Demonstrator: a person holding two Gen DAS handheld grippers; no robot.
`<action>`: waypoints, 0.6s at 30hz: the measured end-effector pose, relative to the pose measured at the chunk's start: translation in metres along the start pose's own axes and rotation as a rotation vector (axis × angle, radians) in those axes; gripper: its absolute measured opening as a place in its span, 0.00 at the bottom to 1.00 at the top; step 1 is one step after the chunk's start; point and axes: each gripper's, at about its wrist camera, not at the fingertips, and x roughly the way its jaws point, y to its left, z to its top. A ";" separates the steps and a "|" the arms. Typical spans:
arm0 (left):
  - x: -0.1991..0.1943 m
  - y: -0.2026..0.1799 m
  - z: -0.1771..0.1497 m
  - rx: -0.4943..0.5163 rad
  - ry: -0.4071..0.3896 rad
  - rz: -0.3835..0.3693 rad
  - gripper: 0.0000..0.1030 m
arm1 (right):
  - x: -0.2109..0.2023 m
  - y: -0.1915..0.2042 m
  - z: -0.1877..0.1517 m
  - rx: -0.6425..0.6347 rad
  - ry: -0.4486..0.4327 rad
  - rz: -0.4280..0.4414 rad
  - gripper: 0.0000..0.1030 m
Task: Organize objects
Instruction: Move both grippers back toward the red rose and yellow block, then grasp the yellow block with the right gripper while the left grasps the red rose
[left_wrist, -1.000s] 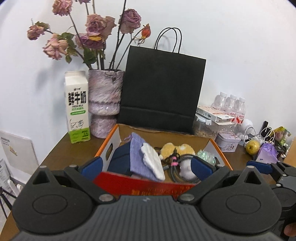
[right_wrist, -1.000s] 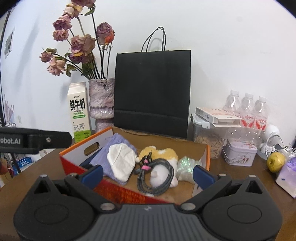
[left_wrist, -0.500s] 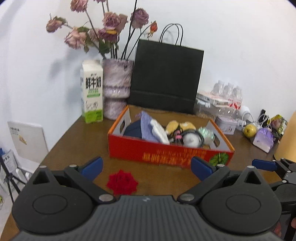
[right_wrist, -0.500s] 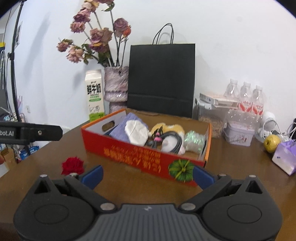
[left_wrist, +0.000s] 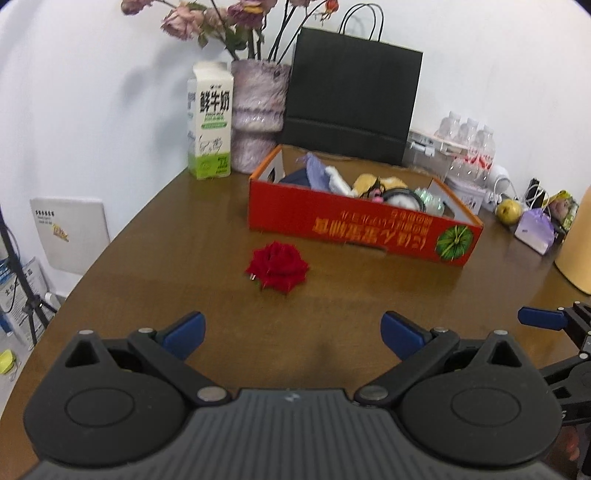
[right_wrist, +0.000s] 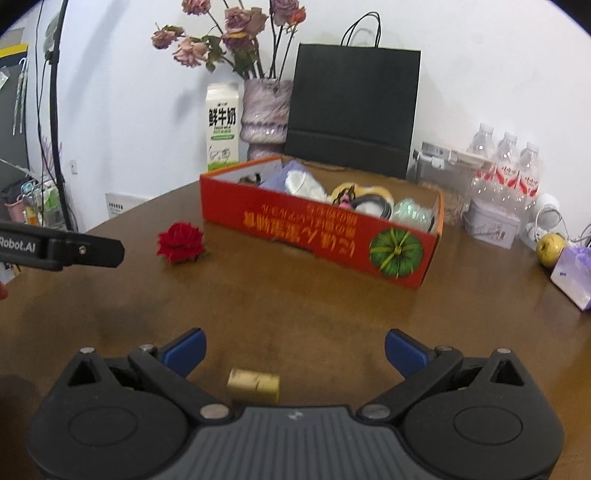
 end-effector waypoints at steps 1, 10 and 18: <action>-0.001 0.002 -0.003 -0.001 0.007 0.004 1.00 | -0.001 0.001 -0.003 0.002 0.005 0.006 1.00; -0.017 0.014 -0.019 -0.016 0.036 0.037 1.00 | 0.000 0.005 -0.024 0.011 0.057 0.034 1.00; -0.028 0.017 -0.025 -0.028 0.041 0.035 1.00 | 0.009 0.008 -0.029 0.007 0.087 0.022 1.00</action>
